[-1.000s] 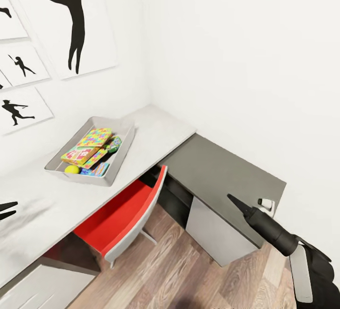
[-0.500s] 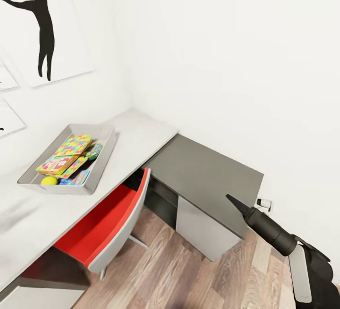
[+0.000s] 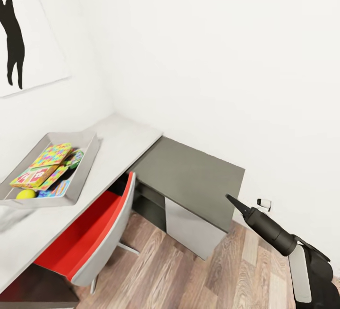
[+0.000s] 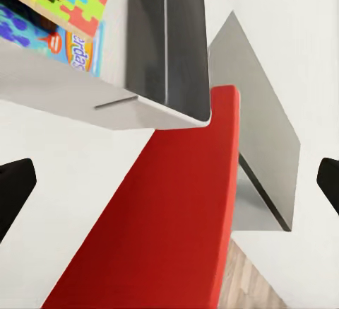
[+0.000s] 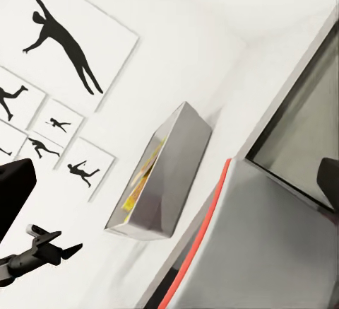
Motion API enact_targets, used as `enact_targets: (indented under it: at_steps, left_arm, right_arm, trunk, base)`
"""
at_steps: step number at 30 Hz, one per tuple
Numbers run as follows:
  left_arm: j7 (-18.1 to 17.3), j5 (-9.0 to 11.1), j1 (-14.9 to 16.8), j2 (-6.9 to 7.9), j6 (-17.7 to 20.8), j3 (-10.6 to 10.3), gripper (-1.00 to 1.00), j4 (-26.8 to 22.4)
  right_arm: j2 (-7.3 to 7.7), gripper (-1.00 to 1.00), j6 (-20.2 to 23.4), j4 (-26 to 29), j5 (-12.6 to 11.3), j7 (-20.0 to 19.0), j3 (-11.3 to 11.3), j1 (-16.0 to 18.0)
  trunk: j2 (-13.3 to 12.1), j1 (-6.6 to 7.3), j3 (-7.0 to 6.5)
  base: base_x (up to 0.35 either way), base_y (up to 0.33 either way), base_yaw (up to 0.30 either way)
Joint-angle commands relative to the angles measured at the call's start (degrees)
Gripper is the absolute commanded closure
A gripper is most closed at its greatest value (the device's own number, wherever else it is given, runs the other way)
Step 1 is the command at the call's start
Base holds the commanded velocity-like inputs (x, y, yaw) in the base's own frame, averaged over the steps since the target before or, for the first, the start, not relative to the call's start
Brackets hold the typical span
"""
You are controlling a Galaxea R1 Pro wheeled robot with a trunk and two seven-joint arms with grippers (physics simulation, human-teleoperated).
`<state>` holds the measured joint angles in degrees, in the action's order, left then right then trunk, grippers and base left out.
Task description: Put all the toys in the child's room - the three board games (two on the bed and one on the table), the two jigsaw puzzles on the table, and the tennis ball on the table - inside the toy box on the table in the child's room.
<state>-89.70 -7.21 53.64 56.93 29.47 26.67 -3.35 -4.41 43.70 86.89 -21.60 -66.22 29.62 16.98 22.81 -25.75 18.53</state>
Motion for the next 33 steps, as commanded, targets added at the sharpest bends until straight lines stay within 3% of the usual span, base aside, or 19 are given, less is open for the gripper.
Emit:
enact_targets:
  at_steps: [1,11,33]
  left_arm:
    - [-0.30,-0.61,0.06,0.07,0.60,0.38,-1.00,0.00]
    - [-0.30,-0.61,0.06,-0.43,0.35,0.21,-1.00,-0.15]
    - [-0.30,-0.61,0.06,-0.98,0.02,0.18,-1.00,-0.16]
  right_arm:
    - [-0.06,-1.00,0.36,0.02,-0.06,-0.13,0.09,0.07]
    - [-0.24,-1.00,-2.17,0.11,0.00,0.00,-0.09,0.07]
    - [-0.57,-1.00,-2.56,0.44,0.10,-0.21,-0.43,0.07]
  trunk:
    - [0.11,-0.04,0.03]
    - [0.11,-0.04,-0.31]
    - [0.11,-0.04,-1.70]
  base:
    - [0.000,0.000,-0.182]
    - [0.000,0.000,-0.046]
    - [-0.024,0.000,0.013]
